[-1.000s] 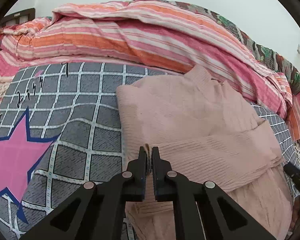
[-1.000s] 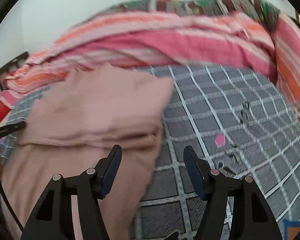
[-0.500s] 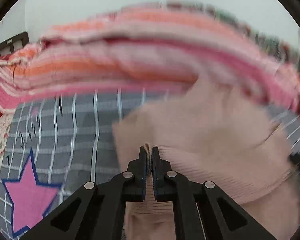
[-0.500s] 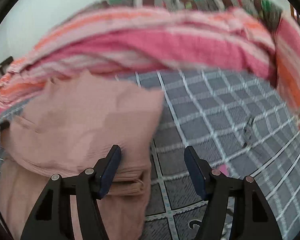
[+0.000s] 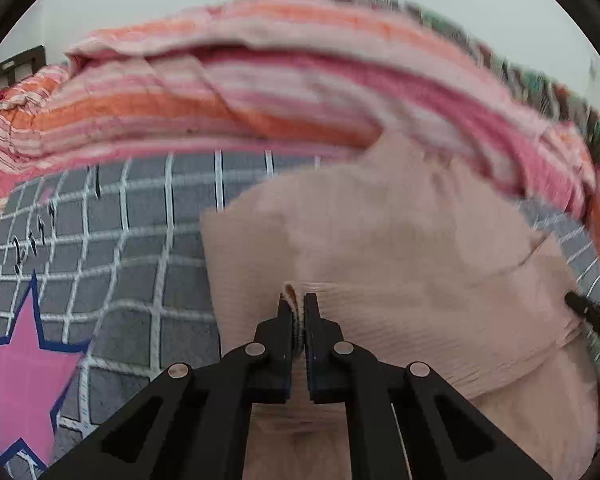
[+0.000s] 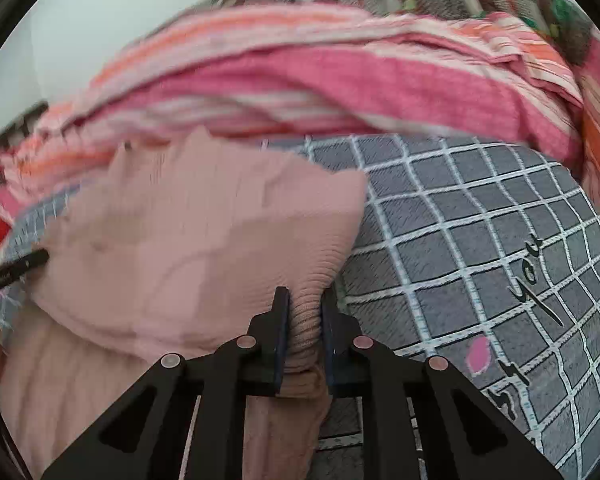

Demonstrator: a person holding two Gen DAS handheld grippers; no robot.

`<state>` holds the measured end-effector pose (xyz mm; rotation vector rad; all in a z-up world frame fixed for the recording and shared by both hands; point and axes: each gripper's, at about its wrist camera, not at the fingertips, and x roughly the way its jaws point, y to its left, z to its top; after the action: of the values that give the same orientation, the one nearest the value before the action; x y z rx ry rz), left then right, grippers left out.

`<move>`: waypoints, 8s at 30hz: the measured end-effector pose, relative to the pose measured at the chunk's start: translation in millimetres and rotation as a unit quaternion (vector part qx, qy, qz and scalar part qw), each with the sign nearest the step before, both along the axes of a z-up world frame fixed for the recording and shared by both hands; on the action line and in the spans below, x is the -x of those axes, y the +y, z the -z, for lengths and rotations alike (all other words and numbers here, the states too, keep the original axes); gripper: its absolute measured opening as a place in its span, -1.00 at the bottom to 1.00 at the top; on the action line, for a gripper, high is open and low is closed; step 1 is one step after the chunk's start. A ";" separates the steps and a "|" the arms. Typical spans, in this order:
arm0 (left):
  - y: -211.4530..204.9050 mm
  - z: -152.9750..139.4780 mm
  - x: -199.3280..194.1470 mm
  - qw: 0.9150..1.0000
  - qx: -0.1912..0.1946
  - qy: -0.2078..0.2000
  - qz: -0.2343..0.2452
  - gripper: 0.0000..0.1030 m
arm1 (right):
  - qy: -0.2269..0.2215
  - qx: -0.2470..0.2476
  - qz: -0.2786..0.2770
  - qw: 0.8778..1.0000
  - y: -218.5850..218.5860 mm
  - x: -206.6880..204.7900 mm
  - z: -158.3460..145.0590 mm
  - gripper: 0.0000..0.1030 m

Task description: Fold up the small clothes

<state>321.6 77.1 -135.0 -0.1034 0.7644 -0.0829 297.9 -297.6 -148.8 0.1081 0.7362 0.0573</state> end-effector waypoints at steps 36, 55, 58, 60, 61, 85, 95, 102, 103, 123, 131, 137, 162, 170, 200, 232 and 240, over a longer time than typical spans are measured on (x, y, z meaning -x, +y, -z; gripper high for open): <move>-28.6 24.7 -10.6 0.998 -0.046 0.027 0.017 -0.03 | 0.040 0.028 0.040 0.998 -1.1 -14.4 16.8 -0.23; -12.6 20.1 9.6 0.999 0.032 0.002 0.033 0.25 | 0.036 0.012 0.038 0.999 -4.8 -10.6 17.0 -0.20; -7.9 16.8 28.1 0.998 0.045 -0.016 0.030 0.30 | 0.040 -0.001 0.036 0.999 -9.2 -7.6 15.7 -0.15; 3.4 17.5 38.8 0.997 0.074 -0.012 0.025 0.31 | 0.047 -0.012 0.035 0.998 -11.8 -2.4 12.5 -0.15; 8.9 19.4 43.1 0.996 0.087 -0.005 0.020 0.31 | 0.050 -0.023 0.034 0.998 -14.1 4.0 10.1 -0.14; 17.2 39.5 196.5 0.955 0.261 0.055 0.128 0.27 | 0.051 -0.110 -0.103 0.987 9.2 179.8 17.3 -0.22; 13.6 48.1 272.1 0.967 0.236 0.043 0.082 0.02 | 0.049 -0.095 -0.119 0.987 24.8 246.7 32.6 -0.22; -0.2 53.1 283.6 0.984 0.167 0.053 0.022 -0.88 | 0.040 -0.053 -0.089 0.994 40.7 252.8 38.8 -0.91; 5.7 48.7 287.2 0.985 0.167 0.039 0.013 -0.89 | 0.028 -0.053 -0.084 0.995 37.0 256.4 35.2 -0.91; 12.9 60.9 307.0 0.983 0.172 0.053 0.038 -0.66 | 0.019 -0.039 -0.066 0.997 18.4 276.7 46.4 -0.70; 10.0 63.3 296.8 0.979 0.194 0.060 0.021 -0.67 | 0.027 -0.070 -0.058 0.995 18.0 271.5 49.7 -0.59; 3.3 61.2 289.9 0.982 0.181 0.058 0.016 -0.71 | 0.032 -0.091 -0.059 0.994 21.9 272.6 54.3 -0.51; 45.4 49.9 310.9 0.957 0.284 0.050 -0.027 -0.88 | 0.044 -0.137 -0.036 0.989 11.3 282.9 37.5 -0.91; 56.6 -9.4 296.8 0.953 0.303 -0.007 -0.023 -0.88 | -0.014 -0.176 -0.040 0.983 0.5 280.4 -20.3 -0.91; 30.1 -80.3 60.8 0.978 0.182 -0.048 -0.091 -0.87 | -0.031 -0.218 0.006 0.976 -13.8 51.0 -87.5 -0.91; 53.1 -19.3 3.6 0.976 0.189 0.013 -0.111 0.02 | 0.027 -0.090 -0.050 0.994 -12.0 -9.1 -46.3 -0.34; 52.9 1.5 83.3 0.982 0.159 0.043 -0.091 0.10 | 0.056 -0.076 -0.081 0.992 -4.5 73.3 -25.6 -0.30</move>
<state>238.2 130.0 -136.4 -0.4835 0.8193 -0.0260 224.6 -302.1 -123.1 0.1985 0.8519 0.2642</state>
